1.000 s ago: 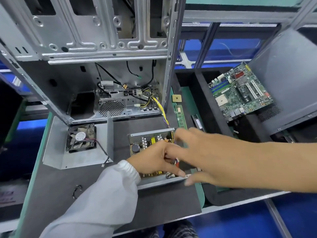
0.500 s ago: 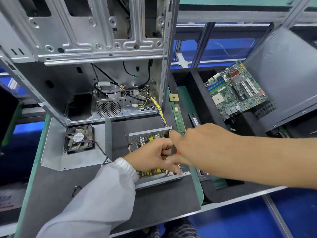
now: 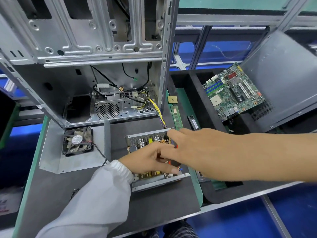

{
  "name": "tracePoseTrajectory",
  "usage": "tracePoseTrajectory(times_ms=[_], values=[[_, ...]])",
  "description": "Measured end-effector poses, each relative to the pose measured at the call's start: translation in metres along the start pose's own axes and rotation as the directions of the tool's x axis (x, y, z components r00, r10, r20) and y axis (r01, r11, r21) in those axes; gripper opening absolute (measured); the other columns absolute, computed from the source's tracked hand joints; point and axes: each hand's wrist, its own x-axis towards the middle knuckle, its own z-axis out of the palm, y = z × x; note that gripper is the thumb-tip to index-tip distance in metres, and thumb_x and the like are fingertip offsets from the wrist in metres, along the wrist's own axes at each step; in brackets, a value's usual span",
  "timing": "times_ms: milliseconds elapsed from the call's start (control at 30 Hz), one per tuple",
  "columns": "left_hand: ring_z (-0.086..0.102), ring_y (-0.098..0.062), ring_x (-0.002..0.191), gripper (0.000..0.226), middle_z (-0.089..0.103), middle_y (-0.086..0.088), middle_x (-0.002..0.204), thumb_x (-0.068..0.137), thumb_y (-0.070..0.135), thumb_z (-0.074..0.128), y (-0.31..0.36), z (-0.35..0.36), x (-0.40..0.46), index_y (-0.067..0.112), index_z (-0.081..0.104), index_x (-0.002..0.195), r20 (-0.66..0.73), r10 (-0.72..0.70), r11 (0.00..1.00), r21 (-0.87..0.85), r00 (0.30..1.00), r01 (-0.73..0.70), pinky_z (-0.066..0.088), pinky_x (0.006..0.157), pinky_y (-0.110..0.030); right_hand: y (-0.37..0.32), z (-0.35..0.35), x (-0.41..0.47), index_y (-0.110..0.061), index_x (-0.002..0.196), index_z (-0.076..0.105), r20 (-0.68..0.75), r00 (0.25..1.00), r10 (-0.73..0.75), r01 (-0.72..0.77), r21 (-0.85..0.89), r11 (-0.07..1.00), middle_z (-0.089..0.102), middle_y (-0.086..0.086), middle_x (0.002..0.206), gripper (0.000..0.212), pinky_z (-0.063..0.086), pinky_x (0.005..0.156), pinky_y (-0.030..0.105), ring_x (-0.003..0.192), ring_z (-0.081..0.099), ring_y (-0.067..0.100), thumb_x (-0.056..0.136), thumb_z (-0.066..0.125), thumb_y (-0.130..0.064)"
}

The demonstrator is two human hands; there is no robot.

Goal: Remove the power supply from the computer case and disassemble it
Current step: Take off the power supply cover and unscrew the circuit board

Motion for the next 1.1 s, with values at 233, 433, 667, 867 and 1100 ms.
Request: tracePoseTrajectory(times_ms=[233,433,667,867,1100], values=[[0.059,-0.007,0.075,0.033,0.066,0.017,0.073,0.072,-0.003,0.082,0.0,0.008,0.007,0.022,0.064,0.082,-0.08,-0.009,0.998,0.054,0.997,0.013,0.051,0.07,-0.028,-0.006,0.001,0.004,-0.016,0.101,0.036,-0.13,0.979,0.155,-0.164,-0.059,0.985,0.04,0.003,0.071,0.044,0.021,0.043,0.03,0.065,0.052,0.025,0.093,0.039,-0.059],[0.046,-0.018,0.072,0.023,0.052,-0.019,0.073,0.076,0.012,0.082,0.001,-0.002,-0.001,0.002,0.063,0.084,-0.077,-0.028,0.996,0.081,0.997,0.035,0.04,0.065,-0.029,0.0,-0.004,-0.004,-0.034,0.116,0.029,0.023,1.0,-0.006,0.002,0.164,0.987,0.029,-0.001,0.104,0.053,0.031,0.049,0.026,0.085,0.046,0.019,0.08,0.068,-0.028],[0.05,-0.02,0.07,0.023,0.058,-0.011,0.071,0.074,0.012,0.083,0.005,-0.003,0.002,0.024,0.064,0.079,-0.042,-0.007,0.998,0.057,0.999,0.01,0.044,0.067,-0.047,-0.009,-0.007,0.005,-0.022,0.115,0.035,-0.042,0.993,0.114,-0.117,-0.071,0.991,0.046,0.008,0.089,0.026,0.026,0.048,0.031,0.081,0.054,0.028,0.099,0.042,-0.041],[0.047,-0.014,0.071,0.021,0.057,-0.007,0.07,0.074,0.014,0.083,-0.004,-0.007,0.002,0.016,0.062,0.074,-0.059,-0.022,0.994,0.103,0.998,0.028,0.039,0.066,-0.026,-0.003,-0.018,-0.004,-0.034,0.112,0.026,0.118,0.992,0.054,-0.077,0.201,0.977,0.035,-0.002,0.096,0.05,0.038,0.055,0.029,0.072,0.044,0.016,0.084,0.06,-0.056],[0.034,-0.019,0.069,0.026,0.039,-0.004,0.072,0.078,0.02,0.081,-0.001,-0.005,0.004,0.037,0.069,0.092,-0.003,0.024,1.0,0.01,1.0,-0.024,0.03,0.069,-0.029,-0.005,-0.006,0.002,-0.027,0.127,0.034,0.054,0.988,0.144,-0.144,0.007,0.99,0.02,0.004,0.087,0.035,0.031,0.047,0.03,0.067,0.052,0.02,0.096,0.05,-0.027]])
